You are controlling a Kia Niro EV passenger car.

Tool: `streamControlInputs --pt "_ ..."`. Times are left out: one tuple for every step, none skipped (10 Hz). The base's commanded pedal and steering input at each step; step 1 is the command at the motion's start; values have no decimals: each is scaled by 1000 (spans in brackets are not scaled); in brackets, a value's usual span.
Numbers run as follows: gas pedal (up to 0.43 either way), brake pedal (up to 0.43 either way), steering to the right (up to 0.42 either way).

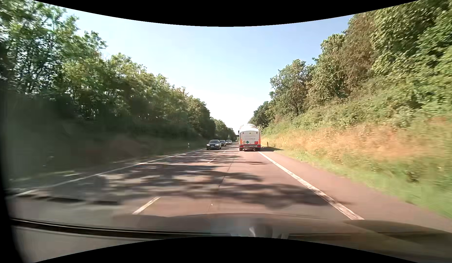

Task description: Follow the waypoints while adhering to traffic rules and regulations

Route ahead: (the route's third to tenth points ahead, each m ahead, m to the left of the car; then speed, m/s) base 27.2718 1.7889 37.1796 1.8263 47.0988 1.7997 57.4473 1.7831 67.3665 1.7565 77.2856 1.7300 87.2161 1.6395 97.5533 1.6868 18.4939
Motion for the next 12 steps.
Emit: streamControlInputs --pt "47 6 0" --pt "47 6 0" --pt "47 6 0" --pt "47 6 0" --pt "47 6 0" --pt "47 6 0" --pt "47 6 1" --pt "59 6 2" --pt "59 6 3" --pt "67 6 2" --pt "67 6 3" --pt "79 6 3"
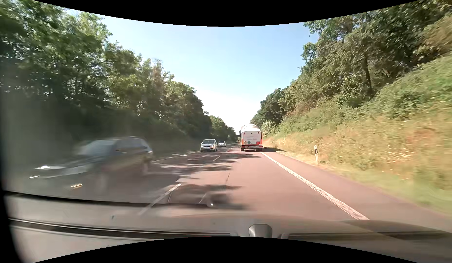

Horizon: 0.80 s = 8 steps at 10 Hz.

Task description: Follow the waypoints while adhering to traffic rules and regulations

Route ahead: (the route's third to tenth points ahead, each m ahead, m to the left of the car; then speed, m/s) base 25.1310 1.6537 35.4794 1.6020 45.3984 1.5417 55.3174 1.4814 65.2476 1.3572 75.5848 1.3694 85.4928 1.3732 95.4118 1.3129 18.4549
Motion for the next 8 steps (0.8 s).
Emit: streamControlInputs --pt "79 6 3" --pt "79 6 3" --pt "79 6 3" --pt "79 6 3" --pt "79 6 3" --pt "79 6 3" --pt "79 6 3" --pt "79 6 3"
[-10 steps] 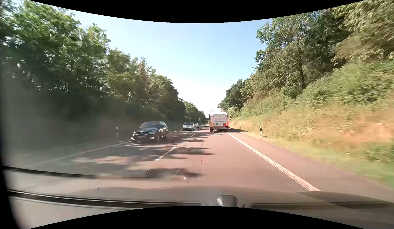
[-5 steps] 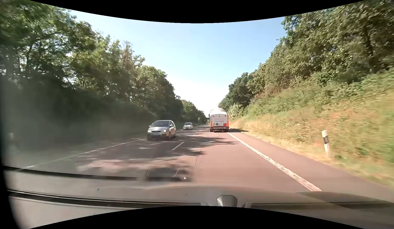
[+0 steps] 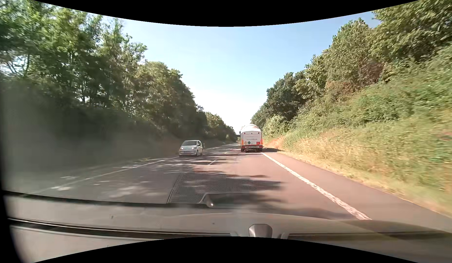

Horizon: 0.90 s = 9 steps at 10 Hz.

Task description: Follow the waypoints while adhering to traffic rules and regulations

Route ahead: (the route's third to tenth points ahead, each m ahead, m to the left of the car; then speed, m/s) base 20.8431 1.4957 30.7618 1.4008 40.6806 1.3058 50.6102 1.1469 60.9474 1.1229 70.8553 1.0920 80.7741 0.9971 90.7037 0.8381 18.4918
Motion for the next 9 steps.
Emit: streamControlInputs --pt "87 6 3" --pt "87 6 4" --pt "87 6 4" --pt "87 6 4" --pt "87 6 5" --pt "87 6 5" --pt "87 6 4" --pt "87 6 4" --pt "87 6 4"
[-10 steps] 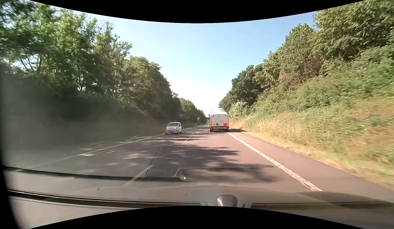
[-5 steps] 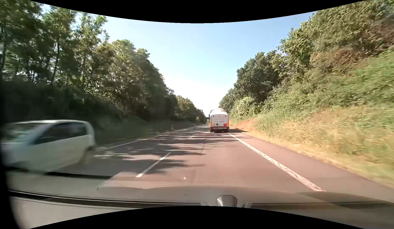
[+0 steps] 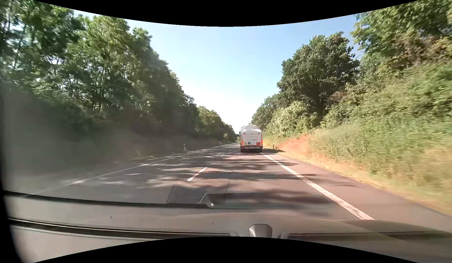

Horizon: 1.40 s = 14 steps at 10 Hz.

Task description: Follow the waypoints while adhering to traffic rules and regulations

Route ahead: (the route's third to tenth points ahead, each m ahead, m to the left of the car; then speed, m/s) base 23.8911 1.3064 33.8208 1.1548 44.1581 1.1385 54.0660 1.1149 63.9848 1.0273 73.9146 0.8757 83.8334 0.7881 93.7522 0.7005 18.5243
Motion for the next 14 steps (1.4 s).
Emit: streamControlInputs --pt "87 6 4" --pt "87 6 4" --pt "87 6 4" --pt "87 6 4" --pt "87 6 4" --pt "87 6 4" --pt "79 6 4" --pt "59 6 4" --pt "59 6 4" --pt "59 6 4" --pt "59 6 4" --pt "59 6 4" --pt "67 6 4" --pt "67 6 4"
